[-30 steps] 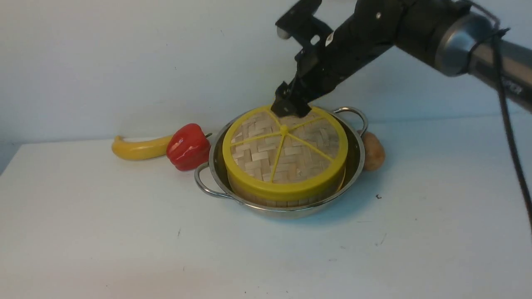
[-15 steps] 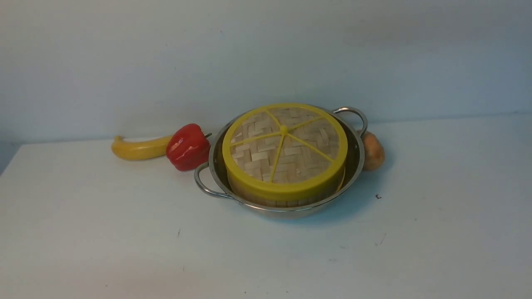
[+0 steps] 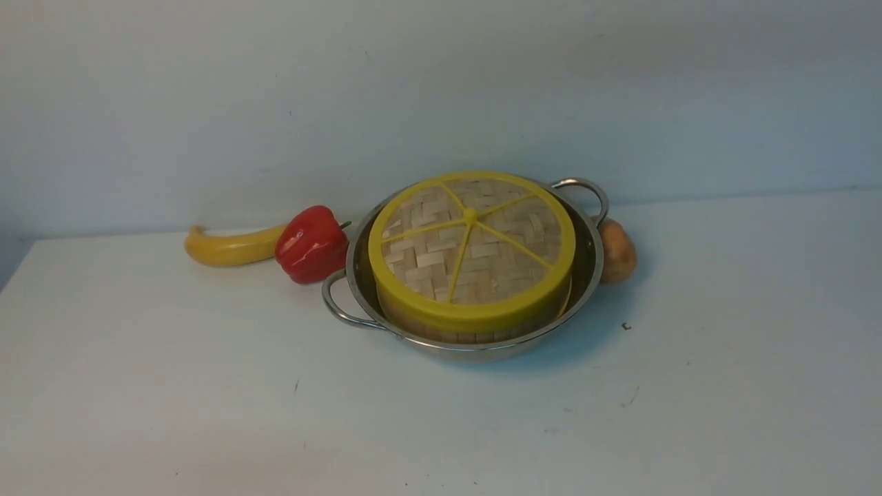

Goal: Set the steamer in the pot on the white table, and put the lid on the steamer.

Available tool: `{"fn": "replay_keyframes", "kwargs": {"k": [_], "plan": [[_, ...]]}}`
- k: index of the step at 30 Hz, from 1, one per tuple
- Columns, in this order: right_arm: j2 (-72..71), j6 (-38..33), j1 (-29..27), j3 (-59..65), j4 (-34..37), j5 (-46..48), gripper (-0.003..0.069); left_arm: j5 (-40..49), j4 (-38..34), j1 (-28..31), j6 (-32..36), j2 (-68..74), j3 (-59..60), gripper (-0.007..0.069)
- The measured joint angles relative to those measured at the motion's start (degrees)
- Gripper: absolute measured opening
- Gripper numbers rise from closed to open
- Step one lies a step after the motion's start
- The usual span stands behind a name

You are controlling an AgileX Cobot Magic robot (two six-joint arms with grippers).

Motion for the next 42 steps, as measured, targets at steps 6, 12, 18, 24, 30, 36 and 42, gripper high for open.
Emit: {"fn": "replay_keyframes", "kwargs": {"k": [6, 12, 18, 24, 30, 36, 42], "plan": [[-11.40, 0.31, -0.74, 13.53, -8.90, -16.91, 0.0034, 0.04, 0.02, 0.00, 0.00, 0.00, 0.00, 0.0241], [-29.98, 4.87, -14.30, 42.17, -5.59, -29.93, 0.0063, 0.04, 0.02, 0.00, 0.00, 0.00, 0.00, 0.0241], [-43.25, 8.79, -24.28, 64.17, -4.07, -31.23, 0.0083, 0.04, 0.02, 0.00, 0.00, 0.00, 0.00, 0.0241], [-62.29, 8.21, -25.09, 82.92, -4.21, -38.93, 0.0095, 0.04, 0.02, 0.00, 0.00, 0.00, 0.00, 0.0241], [-83.51, 8.00, -25.09, 103.20, -4.34, -46.09, 0.0111, 0.04, 0.02, 0.00, 0.00, 0.00, 0.00, 0.0241], [-96.10, 5.88, -25.09, 116.44, -14.01, -45.14, 0.0129, 0.06, 0.02, 0.00, 0.00, 0.00, 0.00, 0.0241], [-96.63, 7.92, -22.83, 118.06, -15.36, -42.78, 0.0150, 0.07, 0.02, 0.00, 0.00, -0.06, 0.00, 0.0241]]}}
